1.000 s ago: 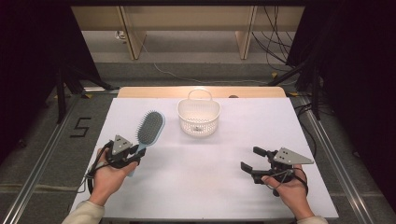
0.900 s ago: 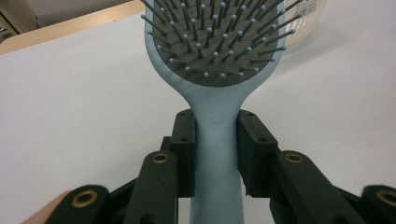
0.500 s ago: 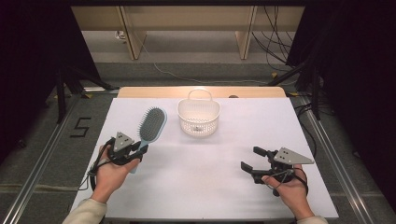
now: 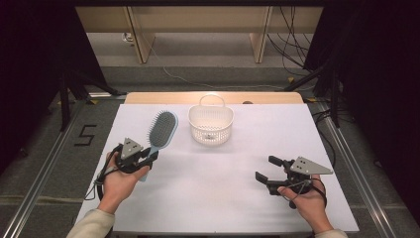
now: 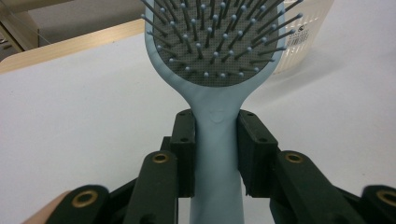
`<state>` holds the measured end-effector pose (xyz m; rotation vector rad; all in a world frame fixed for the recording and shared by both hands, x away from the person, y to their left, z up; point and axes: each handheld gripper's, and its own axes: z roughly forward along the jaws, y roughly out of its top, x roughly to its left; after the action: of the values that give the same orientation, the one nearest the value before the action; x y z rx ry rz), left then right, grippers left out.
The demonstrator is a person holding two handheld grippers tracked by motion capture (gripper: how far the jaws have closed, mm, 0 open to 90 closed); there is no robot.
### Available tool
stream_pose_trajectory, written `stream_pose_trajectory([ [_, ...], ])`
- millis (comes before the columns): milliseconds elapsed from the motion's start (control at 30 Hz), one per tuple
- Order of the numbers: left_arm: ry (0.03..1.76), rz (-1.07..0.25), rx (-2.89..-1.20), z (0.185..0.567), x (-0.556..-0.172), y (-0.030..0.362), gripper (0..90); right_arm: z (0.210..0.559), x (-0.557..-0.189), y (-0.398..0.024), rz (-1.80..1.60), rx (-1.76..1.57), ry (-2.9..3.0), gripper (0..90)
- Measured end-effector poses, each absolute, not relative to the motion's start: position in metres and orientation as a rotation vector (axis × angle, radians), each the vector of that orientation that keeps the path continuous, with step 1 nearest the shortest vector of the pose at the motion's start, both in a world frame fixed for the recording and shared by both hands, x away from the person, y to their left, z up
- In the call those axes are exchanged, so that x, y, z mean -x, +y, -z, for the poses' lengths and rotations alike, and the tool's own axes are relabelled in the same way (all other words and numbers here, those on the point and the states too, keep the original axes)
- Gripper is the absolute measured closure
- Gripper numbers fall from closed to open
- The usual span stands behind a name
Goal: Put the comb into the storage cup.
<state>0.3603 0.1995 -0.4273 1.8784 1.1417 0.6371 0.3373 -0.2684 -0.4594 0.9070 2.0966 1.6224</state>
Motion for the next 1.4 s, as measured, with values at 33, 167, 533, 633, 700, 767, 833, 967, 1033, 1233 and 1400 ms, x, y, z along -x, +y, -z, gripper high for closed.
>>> stream_pose_trajectory([
  [33, 1.140, -0.636, -1.879, 0.427, -0.361, 0.199, 69.8, 0.459, -0.337, -0.268, -1.623, -0.907, 2.096, 19.5],
  [167, 1.138, -0.636, -1.876, 0.426, -0.362, 0.198, 69.8, 0.459, -0.337, -0.268, -1.623, -0.907, 2.096, 19.5],
  [533, 1.123, -0.648, -1.869, 0.423, -0.365, 0.194, 69.8, 0.459, -0.338, -0.269, -1.627, -0.910, 2.096, 19.4],
  [633, 1.119, -0.651, -1.865, 0.423, -0.365, 0.193, 69.8, 0.459, -0.337, -0.269, -1.625, -0.910, 2.098, 19.5],
  [700, 1.109, -0.656, -1.868, 0.423, -0.366, 0.193, 69.8, 0.459, -0.337, -0.269, -1.627, -0.910, 2.096, 19.5],
  [767, 1.102, -0.658, -1.870, 0.423, -0.367, 0.192, 69.8, 0.460, -0.338, -0.269, -1.627, -0.910, 2.096, 19.5],
  [833, 1.101, -0.658, -1.871, 0.423, -0.367, 0.192, 69.8, 0.460, -0.338, -0.269, -1.627, -0.910, 2.097, 19.5],
  [967, 1.102, -0.664, -1.868, 0.423, -0.368, 0.192, 69.8, 0.460, -0.338, -0.269, -1.628, -0.911, 2.097, 19.5],
  [1033, 1.102, -0.662, -1.866, 0.423, -0.369, 0.191, 69.8, 0.460, -0.338, -0.269, -1.627, -0.910, 2.097, 19.5],
  [1233, 1.100, -0.660, -1.863, 0.422, -0.371, 0.191, 69.8, 0.460, -0.338, -0.269, -1.629, -0.911, 2.096, 19.4],
  [1400, 1.092, -0.664, -1.858, 0.422, -0.372, 0.190, 69.8, 0.460, -0.338, -0.269, -1.628, -0.911, 2.097, 19.5],
])
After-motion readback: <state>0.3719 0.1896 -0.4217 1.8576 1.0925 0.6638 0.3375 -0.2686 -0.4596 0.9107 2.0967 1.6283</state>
